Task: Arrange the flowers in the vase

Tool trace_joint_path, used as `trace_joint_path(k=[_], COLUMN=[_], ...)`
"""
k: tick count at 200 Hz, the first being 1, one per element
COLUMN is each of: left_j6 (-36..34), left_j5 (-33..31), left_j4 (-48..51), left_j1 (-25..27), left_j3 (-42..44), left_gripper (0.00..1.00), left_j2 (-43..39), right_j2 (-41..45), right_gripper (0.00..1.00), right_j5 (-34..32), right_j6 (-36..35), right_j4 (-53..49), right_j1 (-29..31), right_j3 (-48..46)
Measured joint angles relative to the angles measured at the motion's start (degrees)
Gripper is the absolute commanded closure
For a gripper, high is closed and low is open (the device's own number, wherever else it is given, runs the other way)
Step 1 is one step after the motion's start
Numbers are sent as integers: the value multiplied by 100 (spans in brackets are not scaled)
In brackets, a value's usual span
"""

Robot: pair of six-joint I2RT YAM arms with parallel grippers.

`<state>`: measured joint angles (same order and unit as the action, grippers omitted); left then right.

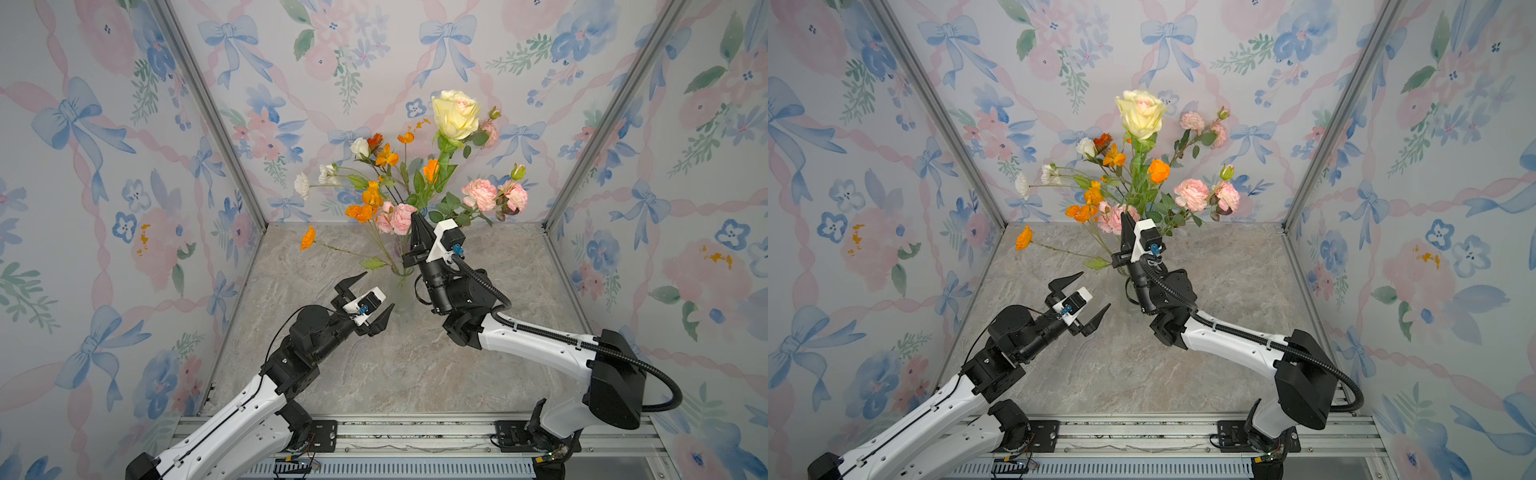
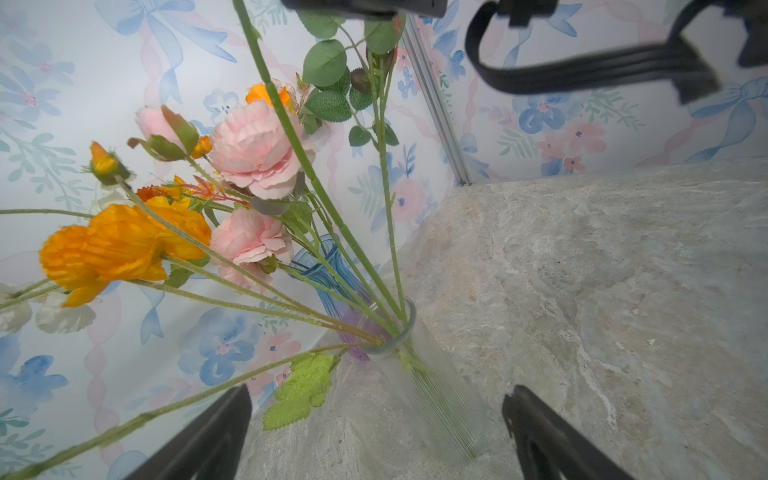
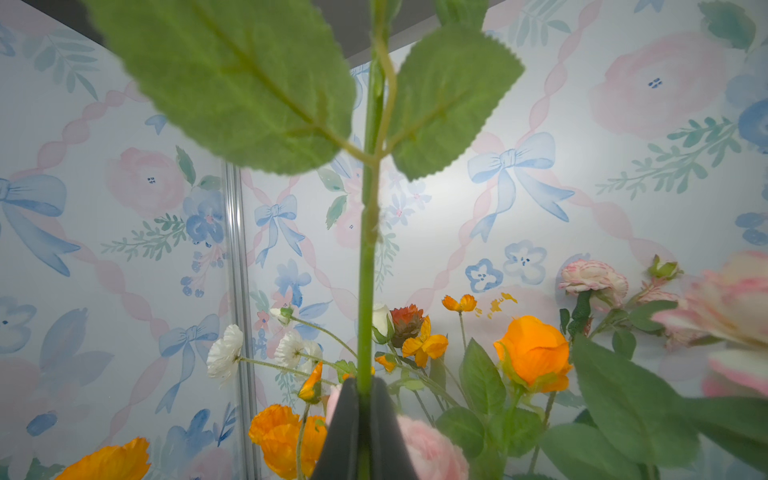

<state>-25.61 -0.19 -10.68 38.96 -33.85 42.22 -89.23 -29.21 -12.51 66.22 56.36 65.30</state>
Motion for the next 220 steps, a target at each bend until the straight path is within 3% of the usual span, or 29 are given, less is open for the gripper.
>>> trace_joint_path(k=[86,121,220], left_j6=[17,17,20], left_j5=[20,24,87], left_j4=[2,2,2], left_j1=[-15,-28,-33], left_j3=[0,0,0], left_gripper=[2,2,2], left_j2=[0,0,-2], right_j2=[-516,-883,-1215], right_gripper=[89,100,100], right_j5=[-422,-557,-879], right_j6=[-173,-310,46], right_j4=[750,846,949], right_j1=[-11,-15,-264], right_j3=[59,70,79])
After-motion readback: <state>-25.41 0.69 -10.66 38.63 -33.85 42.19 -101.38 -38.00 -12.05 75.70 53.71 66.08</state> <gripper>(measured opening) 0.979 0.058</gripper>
